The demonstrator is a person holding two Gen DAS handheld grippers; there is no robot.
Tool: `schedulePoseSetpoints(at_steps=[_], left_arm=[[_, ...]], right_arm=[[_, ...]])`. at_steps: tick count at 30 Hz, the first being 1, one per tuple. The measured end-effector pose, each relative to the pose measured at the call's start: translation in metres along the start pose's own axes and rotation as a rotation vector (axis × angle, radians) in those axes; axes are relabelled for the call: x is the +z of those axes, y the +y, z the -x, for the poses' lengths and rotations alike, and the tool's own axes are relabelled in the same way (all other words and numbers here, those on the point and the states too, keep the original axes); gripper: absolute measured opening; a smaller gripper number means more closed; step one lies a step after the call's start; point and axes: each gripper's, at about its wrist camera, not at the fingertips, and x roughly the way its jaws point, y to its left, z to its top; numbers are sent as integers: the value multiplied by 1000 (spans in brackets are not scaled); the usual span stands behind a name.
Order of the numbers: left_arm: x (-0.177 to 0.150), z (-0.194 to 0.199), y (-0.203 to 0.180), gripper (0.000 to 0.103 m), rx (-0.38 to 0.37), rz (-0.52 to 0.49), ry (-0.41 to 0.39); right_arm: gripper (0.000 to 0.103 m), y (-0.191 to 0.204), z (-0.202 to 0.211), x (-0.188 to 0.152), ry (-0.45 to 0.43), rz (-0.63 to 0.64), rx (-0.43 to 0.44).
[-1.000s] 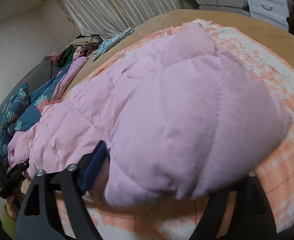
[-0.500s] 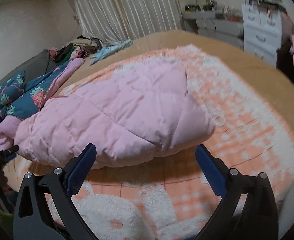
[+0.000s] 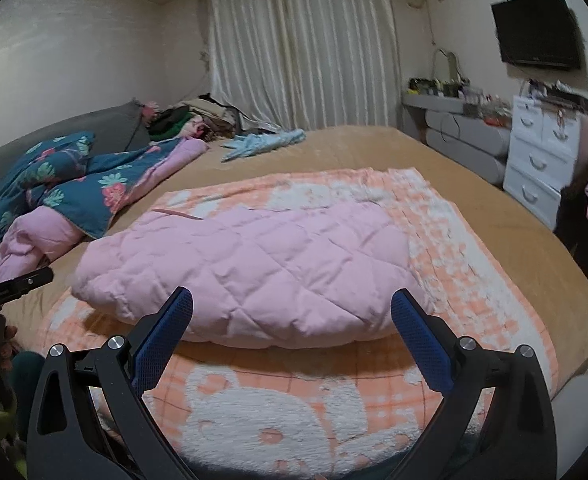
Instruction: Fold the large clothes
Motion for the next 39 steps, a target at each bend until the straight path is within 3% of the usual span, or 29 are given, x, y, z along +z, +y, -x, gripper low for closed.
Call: schedulePoseSetpoints(at_steps=[8,16,22,39], left_arm=[[-12,15,-22,94,-29,-26,-34],[-32,12,-41,94,-60,-53,-16],[-41,3,-51,94,-56,-70,6],[-42,-4,-52,94,-29,-89,17]], right_arm=[[99,28,15,-1,-24,60,-4],[99,44,15,-17,-11,94,-29],[99,53,-6,-33,52,70,-7],[99,62,-13,-33,55,67,21]])
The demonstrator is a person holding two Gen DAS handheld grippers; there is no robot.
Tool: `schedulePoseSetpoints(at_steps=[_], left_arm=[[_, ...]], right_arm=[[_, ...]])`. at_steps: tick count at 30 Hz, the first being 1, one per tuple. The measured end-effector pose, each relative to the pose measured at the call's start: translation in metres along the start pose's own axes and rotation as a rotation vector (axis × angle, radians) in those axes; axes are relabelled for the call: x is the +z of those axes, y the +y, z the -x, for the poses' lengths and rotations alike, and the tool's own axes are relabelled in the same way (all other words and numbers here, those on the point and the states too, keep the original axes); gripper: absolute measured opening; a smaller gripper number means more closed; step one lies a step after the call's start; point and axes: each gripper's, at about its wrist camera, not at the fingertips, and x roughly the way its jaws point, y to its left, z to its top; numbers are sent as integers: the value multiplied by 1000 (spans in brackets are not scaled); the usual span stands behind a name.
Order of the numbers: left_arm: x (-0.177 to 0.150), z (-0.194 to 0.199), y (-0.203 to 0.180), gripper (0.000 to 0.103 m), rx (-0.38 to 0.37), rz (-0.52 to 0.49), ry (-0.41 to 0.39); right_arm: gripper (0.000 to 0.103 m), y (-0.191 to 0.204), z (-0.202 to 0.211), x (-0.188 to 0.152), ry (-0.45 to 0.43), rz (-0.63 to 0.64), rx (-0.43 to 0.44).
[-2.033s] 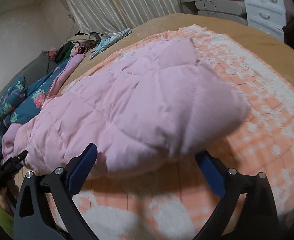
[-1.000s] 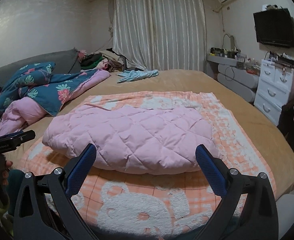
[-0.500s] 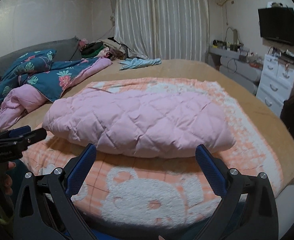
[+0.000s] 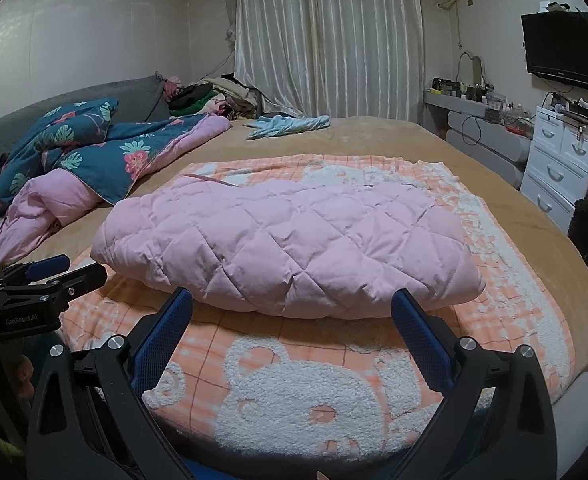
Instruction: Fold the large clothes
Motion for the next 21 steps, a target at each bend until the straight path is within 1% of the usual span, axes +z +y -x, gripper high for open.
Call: schedulePoseSetpoints(at_steps=[21], left_arm=[[5,2,3,94,6,-1,-2]], right_arm=[[99,0,1,1,3,-5,-1]])
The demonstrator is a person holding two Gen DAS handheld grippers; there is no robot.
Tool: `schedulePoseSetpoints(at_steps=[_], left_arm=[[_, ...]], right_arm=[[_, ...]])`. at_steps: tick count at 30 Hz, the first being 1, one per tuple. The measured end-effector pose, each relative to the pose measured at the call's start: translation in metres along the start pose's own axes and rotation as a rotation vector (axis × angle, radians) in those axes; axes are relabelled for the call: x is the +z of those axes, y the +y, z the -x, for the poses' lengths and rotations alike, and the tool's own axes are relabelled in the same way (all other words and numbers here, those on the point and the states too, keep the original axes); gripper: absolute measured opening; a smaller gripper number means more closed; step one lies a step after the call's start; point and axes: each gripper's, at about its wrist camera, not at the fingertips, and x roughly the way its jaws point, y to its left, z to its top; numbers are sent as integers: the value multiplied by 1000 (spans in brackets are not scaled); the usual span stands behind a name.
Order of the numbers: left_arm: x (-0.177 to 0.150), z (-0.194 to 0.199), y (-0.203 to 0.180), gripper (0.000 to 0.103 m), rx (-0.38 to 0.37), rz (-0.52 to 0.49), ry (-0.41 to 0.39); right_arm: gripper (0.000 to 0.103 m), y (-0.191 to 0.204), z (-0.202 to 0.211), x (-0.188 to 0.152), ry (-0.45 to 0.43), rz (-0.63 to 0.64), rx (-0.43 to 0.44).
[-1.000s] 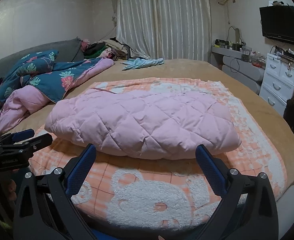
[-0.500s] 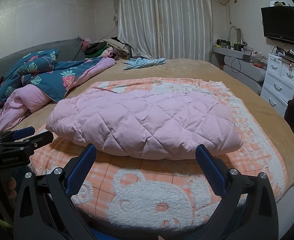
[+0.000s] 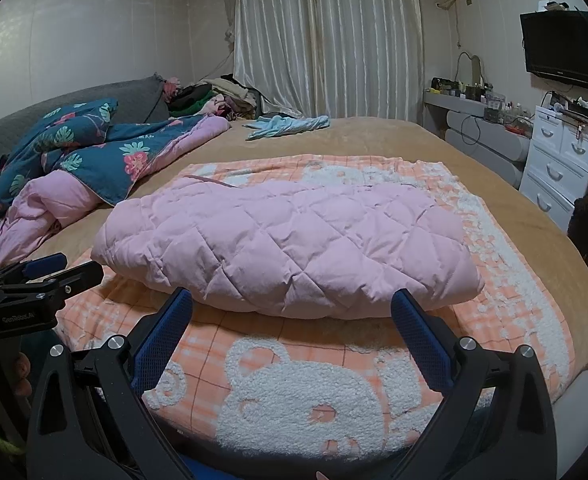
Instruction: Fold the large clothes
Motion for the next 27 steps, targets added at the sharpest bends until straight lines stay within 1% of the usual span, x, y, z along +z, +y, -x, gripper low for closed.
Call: schedulePoseSetpoints(at_steps=[27], left_arm=[[1,1,5,94,20,-1,1]], right_arm=[[99,-5,3,0,0,-3,-1]])
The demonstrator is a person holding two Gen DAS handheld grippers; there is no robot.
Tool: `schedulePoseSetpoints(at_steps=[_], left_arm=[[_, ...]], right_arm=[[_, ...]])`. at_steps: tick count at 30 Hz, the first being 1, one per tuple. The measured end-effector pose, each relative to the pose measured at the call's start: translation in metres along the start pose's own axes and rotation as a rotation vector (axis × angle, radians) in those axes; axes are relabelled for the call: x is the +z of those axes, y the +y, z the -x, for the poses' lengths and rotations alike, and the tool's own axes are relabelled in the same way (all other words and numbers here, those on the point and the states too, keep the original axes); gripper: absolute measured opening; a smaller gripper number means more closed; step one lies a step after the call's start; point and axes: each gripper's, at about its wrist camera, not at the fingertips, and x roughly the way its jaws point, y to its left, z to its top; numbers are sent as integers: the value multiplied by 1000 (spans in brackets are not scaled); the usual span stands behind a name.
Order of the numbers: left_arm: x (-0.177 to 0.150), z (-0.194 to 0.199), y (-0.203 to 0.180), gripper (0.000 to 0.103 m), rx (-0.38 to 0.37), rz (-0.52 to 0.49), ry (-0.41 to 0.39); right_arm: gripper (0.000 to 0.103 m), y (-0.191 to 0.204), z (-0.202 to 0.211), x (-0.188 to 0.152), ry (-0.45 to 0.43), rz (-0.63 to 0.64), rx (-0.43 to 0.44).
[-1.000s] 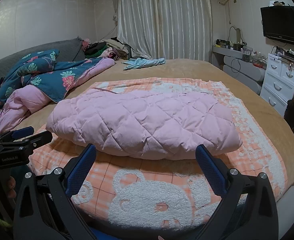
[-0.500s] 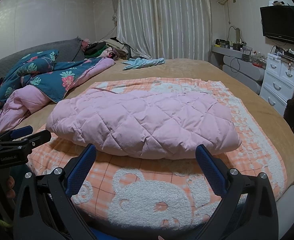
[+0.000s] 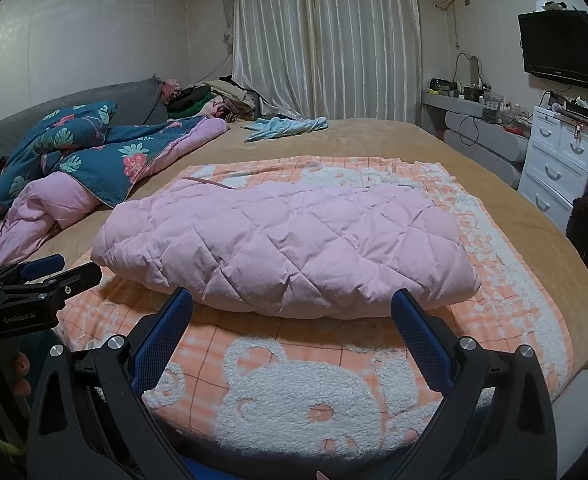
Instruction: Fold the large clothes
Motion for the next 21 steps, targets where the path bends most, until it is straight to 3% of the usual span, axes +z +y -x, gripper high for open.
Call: schedulePoseSetpoints(at_steps=[21], left_arm=[[-3,-1,-2,94,8,-5,5]], right_arm=[[99,2,0,0,3,2,-1]])
